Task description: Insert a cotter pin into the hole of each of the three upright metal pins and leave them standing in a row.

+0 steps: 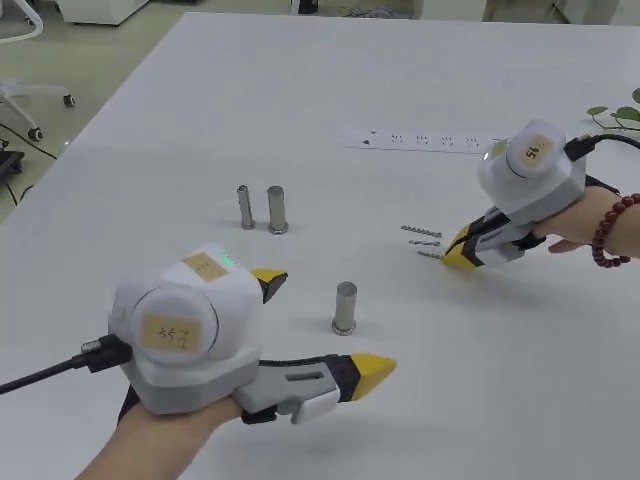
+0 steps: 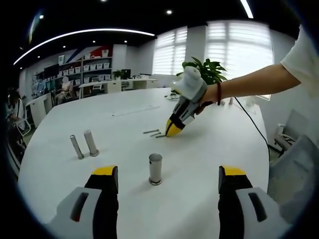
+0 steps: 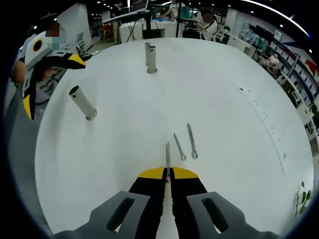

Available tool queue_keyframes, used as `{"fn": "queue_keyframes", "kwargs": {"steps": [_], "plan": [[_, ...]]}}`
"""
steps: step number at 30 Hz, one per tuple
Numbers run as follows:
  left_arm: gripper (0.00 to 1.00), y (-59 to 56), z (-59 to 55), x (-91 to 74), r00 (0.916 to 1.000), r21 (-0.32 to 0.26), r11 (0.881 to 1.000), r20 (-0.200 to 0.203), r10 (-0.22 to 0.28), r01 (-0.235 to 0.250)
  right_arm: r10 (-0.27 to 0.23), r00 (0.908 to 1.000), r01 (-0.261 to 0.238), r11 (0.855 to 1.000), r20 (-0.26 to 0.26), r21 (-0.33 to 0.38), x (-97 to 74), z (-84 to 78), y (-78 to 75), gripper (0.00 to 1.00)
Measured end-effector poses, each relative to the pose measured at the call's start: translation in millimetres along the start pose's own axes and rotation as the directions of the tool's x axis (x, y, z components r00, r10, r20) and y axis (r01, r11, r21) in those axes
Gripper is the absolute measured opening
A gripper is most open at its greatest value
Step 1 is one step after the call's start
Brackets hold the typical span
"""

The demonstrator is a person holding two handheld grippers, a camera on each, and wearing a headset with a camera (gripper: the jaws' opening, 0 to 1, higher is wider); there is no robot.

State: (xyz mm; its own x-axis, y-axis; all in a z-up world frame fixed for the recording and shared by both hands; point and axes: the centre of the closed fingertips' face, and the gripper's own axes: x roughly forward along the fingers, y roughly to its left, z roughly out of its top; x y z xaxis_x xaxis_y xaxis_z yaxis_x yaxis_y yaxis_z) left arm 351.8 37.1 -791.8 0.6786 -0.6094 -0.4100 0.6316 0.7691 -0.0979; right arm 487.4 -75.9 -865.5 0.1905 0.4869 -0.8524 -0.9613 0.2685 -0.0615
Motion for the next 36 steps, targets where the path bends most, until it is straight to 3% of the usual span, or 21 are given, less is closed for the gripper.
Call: {"fn": "queue_keyframes", "kwargs": {"steps": [8,14,18,25,36], "plan": [[0.81,-3.5,-0.4,-1.7,0.9998,0.001,1.0,-0.005,-0.017,0.017,-0.003,0.9986,0.003,1.0,-0.054,-0.012,0.3,0.4,1.2,0.04],[0.81,-5.4,0.0,-3.6,0.9996,0.013,1.0,-0.009,-0.025,0.025,-0.022,0.9979,0.02,1.0,-0.062,-0.021,-1.1,-0.4,0.7,0.02],[0.81,-4.6,0.3,-4.5,0.9996,0.02,0.999,-0.012,-0.026,0.026,-0.055,0.9958,0.05,0.996,-0.073,-0.074,-1.3,-0.5,-2.7,0.02],[0.81,-2.1,0.2,-8.0,0.9996,0.026,1.0,-0.021,-0.017,0.018,-0.092,0.9943,0.086,0.99,-0.053,-0.109,-9.2,6.8,0.3,0.01],[0.75,-2.1,9.7,-11.0,0.9998,0.001,1.0,-0.004,-0.022,0.022,-0.15,0.9887,0.144,0.965,-0.009,-0.217,-31.4,24.3,16.1,0.01]]}}
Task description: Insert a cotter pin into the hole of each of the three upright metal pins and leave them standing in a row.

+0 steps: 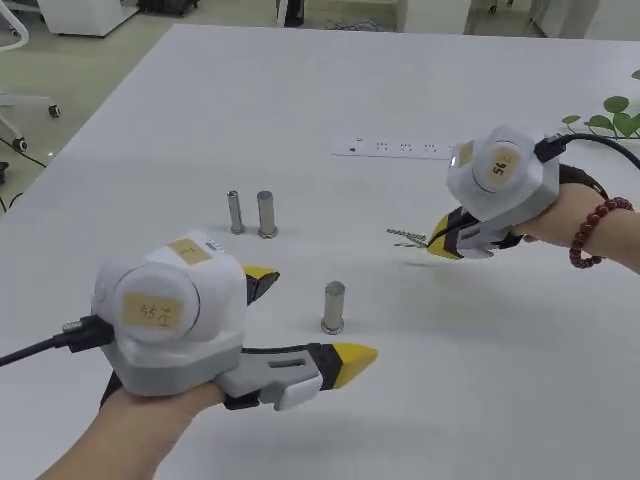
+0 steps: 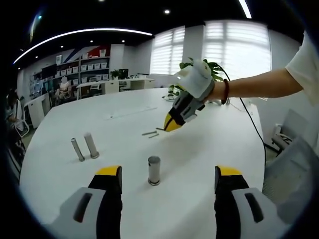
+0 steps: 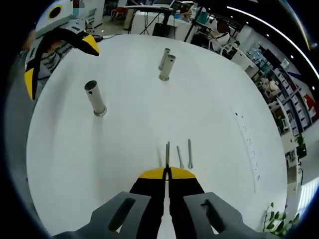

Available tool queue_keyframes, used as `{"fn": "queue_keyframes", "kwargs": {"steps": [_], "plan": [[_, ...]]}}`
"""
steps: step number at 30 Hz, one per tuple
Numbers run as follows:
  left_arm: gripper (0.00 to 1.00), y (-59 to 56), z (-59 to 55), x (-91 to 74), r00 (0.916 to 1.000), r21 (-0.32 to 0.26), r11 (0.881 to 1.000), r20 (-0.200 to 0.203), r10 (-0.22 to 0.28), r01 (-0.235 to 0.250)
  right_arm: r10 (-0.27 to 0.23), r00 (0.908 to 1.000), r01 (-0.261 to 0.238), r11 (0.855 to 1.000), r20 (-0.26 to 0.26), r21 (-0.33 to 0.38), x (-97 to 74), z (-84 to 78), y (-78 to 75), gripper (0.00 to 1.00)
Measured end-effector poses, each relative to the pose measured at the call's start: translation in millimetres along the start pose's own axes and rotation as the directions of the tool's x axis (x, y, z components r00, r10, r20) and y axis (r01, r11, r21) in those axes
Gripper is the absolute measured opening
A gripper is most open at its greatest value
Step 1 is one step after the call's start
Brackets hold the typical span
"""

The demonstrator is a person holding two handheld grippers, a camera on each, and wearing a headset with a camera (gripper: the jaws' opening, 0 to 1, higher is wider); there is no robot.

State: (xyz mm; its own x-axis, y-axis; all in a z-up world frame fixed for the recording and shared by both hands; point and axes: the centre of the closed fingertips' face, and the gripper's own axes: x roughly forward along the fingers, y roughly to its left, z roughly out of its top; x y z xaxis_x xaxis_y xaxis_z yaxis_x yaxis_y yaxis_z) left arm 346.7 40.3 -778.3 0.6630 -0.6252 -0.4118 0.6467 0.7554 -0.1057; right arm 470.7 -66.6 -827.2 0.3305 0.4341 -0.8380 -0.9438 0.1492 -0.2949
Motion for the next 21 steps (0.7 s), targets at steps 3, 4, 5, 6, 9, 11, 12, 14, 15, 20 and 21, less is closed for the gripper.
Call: {"fn": "queue_keyframes", "kwargs": {"steps": [3,4,5,6,9,11,12,14,15,20,21], "plan": [[0.73,0.2,2.1,-0.5,1.0,-0.003,1.0,-0.002,-0.005,0.005,-0.013,0.9996,0.014,1.0,0.023,-0.011,-8.9,8.1,5.5,0.01],[0.72,0.2,3.4,-0.7,1.0,-0.006,1.0,0.0,-0.008,0.008,-0.019,0.9993,0.019,1.0,0.031,-0.015,-11.1,10.4,6.8,0.01],[0.7,0.1,4.4,-0.9,0.9999,-0.01,1.0,0.002,-0.011,0.011,-0.025,0.9989,0.026,0.999,0.04,-0.021,-14.5,13.5,9.2,0.01],[0.68,-0.5,5.3,-1.1,0.9998,-0.014,1.0,0.004,-0.017,0.017,-0.027,0.9987,0.028,0.999,0.044,-0.023,-16.4,15.2,11.0,0.01],[0.67,-1.5,9.1,-1.0,0.9995,-0.028,0.999,0.014,-0.028,0.028,-0.036,0.9973,0.039,0.998,0.064,-0.045,-24.0,23.8,19.1,0.01],[0.66,-1.7,10.1,-0.6,0.9994,-0.038,0.999,0.015,-0.032,0.033,-0.041,0.9964,0.045,0.997,0.075,-0.056,-26.0,26.9,20.7,0.01],[0.66,-2.1,10.1,0.2,0.9992,-0.045,0.998,0.014,-0.037,0.038,-0.042,0.9956,0.048,0.997,0.084,-0.064,-27.2,29.3,21.7,0.01],[0.65,-2.4,10.3,0.8,0.999,-0.053,0.998,0.012,-0.042,0.043,-0.045,0.9944,0.053,0.995,0.095,-0.081,-30.7,34.4,26.9,0.01],[0.64,-2.3,10.4,0.9,0.999,-0.055,0.998,0.012,-0.042,0.043,-0.046,0.9939,0.055,0.994,0.1,-0.092,-29.0,35.0,27.3,0.01],[0.57,-2.9,13.5,0.8,0.9988,-0.088,0.995,0.01,-0.048,0.049,-0.042,0.9917,0.061,0.986,0.122,-0.157,-37.7,48.4,42.4,0.01],[0.56,-2.6,14.3,0.9,0.9987,-0.095,0.994,0.011,-0.05,0.051,-0.04,0.9915,0.06,0.985,0.124,-0.164,-39.3,50.3,45.1,0.01]]}}
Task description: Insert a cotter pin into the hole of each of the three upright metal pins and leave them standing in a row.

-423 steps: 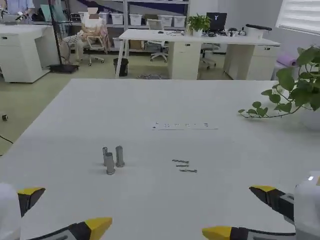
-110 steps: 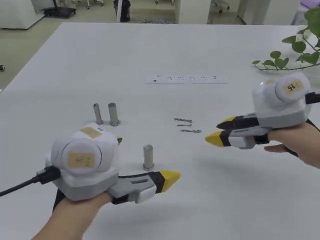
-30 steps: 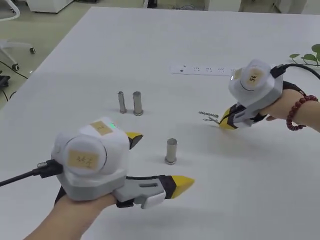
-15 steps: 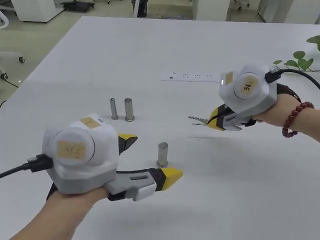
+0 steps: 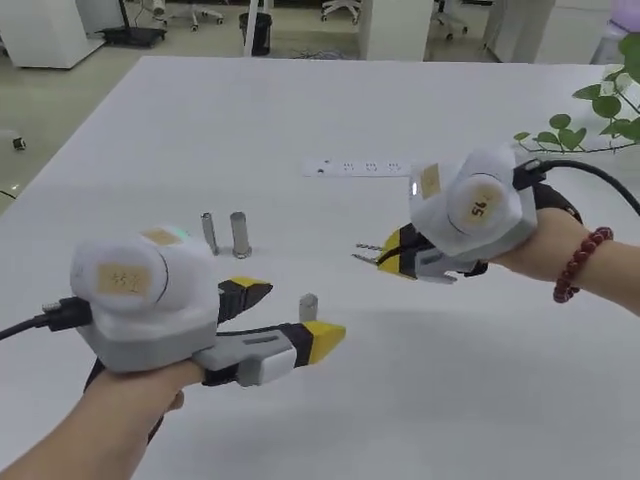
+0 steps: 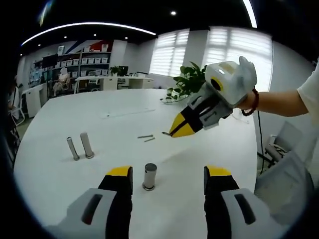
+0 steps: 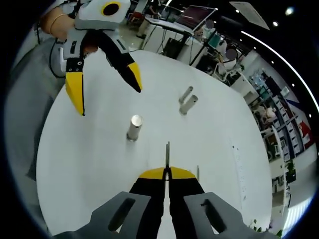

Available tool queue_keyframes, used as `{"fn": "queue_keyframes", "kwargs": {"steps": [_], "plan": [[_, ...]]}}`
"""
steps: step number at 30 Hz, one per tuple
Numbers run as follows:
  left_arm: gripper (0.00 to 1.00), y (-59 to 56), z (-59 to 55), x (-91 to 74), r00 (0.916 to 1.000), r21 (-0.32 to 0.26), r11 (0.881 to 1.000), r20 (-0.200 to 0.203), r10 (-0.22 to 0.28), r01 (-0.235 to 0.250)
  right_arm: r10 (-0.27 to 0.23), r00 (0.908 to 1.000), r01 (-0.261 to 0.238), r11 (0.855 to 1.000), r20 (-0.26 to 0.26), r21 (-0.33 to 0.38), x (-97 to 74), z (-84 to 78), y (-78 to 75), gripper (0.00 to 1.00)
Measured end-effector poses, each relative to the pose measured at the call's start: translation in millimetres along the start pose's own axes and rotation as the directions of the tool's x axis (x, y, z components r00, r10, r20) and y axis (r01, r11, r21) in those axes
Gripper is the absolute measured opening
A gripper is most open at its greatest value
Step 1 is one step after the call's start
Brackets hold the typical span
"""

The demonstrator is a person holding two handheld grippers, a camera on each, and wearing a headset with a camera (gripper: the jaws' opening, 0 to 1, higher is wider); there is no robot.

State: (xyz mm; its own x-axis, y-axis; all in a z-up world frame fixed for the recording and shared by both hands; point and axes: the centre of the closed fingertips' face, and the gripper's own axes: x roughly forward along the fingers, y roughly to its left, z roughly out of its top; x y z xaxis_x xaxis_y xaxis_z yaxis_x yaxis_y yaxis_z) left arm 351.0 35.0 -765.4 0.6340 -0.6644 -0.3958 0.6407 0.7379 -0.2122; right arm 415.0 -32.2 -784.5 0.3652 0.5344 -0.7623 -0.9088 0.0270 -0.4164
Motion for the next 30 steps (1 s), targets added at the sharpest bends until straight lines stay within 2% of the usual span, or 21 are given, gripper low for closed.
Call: {"fn": "queue_keyframes", "kwargs": {"steps": [12,17,26,30], "plan": [[0.4,-2.6,10.7,1.5,0.9988,-0.125,0.991,0.033,-0.037,0.041,0.005,0.999,-0.001,0.995,0.044,-0.1,-12.9,27.2,23.4,0.02],[0.32,-6.4,13.7,3.2,0.9966,-0.202,0.976,0.046,-0.068,0.076,0.009,0.9988,-0.003,0.991,0.048,-0.132,-14.3,33.0,30.5,0.02],[0.26,-13.5,13.2,7.0,0.9944,-0.275,0.956,0.038,-0.099,0.105,0.034,0.9973,-0.023,0.986,0.066,-0.163,-13.9,39.9,45.5,0.02],[0.22,-17.7,11.0,8.8,0.9932,-0.284,0.952,0.028,-0.113,0.116,0.044,0.9966,-0.031,0.984,0.07,-0.175,-13.8,42.6,51.0,0.02]]}}
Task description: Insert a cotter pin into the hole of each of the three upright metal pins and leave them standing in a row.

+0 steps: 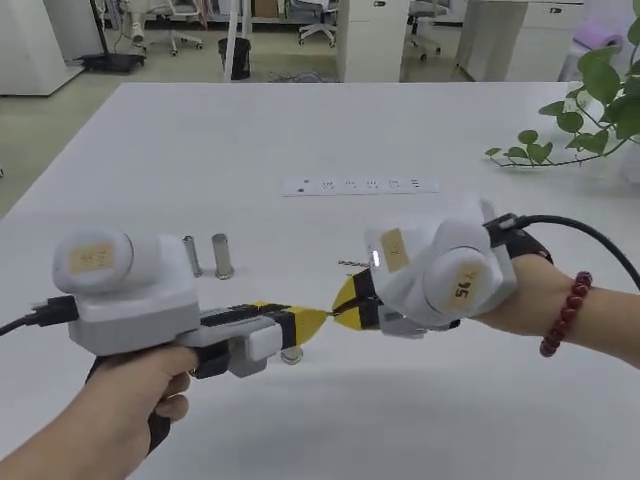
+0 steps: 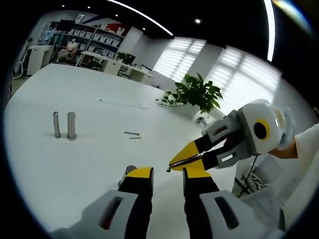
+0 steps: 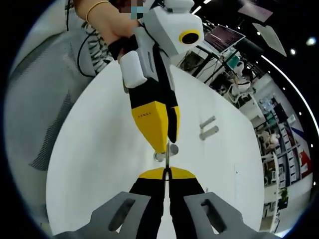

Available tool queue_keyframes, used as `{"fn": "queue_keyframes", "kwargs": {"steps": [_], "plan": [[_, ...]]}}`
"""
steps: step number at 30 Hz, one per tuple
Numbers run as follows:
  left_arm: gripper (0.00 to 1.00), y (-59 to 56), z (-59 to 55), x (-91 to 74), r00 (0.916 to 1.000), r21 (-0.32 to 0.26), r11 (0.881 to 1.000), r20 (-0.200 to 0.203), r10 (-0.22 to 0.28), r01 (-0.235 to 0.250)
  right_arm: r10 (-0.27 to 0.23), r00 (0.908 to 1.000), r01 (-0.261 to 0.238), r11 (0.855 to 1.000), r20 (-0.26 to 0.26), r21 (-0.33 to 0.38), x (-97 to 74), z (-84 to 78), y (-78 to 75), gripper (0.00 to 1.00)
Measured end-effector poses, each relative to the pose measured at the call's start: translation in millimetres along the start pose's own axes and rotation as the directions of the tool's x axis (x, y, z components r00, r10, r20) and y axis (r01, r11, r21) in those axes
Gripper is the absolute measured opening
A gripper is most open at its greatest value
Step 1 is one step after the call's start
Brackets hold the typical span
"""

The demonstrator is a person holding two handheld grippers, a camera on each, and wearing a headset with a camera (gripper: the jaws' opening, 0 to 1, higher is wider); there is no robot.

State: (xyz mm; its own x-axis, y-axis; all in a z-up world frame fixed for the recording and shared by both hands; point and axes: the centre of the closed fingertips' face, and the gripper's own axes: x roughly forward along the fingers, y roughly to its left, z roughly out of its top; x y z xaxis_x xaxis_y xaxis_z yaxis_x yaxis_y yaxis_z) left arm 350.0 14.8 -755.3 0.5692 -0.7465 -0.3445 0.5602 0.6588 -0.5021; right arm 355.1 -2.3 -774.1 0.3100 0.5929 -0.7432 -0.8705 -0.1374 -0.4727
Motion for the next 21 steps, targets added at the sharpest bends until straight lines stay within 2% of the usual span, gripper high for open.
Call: {"fn": "queue_keyframes", "kwargs": {"steps": [8,21], "plan": [[0.14,-5.8,-6.1,2.1,0.9997,-0.03,0.999,-0.013,-0.022,0.022,-0.013,0.9997,0.013,1.0,0.022,-0.008,-3.0,8.2,2.9,0.02],[0.02,-8.2,-3.6,3.3,0.9993,-0.051,0.998,-0.002,-0.038,0.038,-0.02,0.9989,0.021,0.999,0.043,-0.031,-6.4,20.0,3.3,0.02]]}}
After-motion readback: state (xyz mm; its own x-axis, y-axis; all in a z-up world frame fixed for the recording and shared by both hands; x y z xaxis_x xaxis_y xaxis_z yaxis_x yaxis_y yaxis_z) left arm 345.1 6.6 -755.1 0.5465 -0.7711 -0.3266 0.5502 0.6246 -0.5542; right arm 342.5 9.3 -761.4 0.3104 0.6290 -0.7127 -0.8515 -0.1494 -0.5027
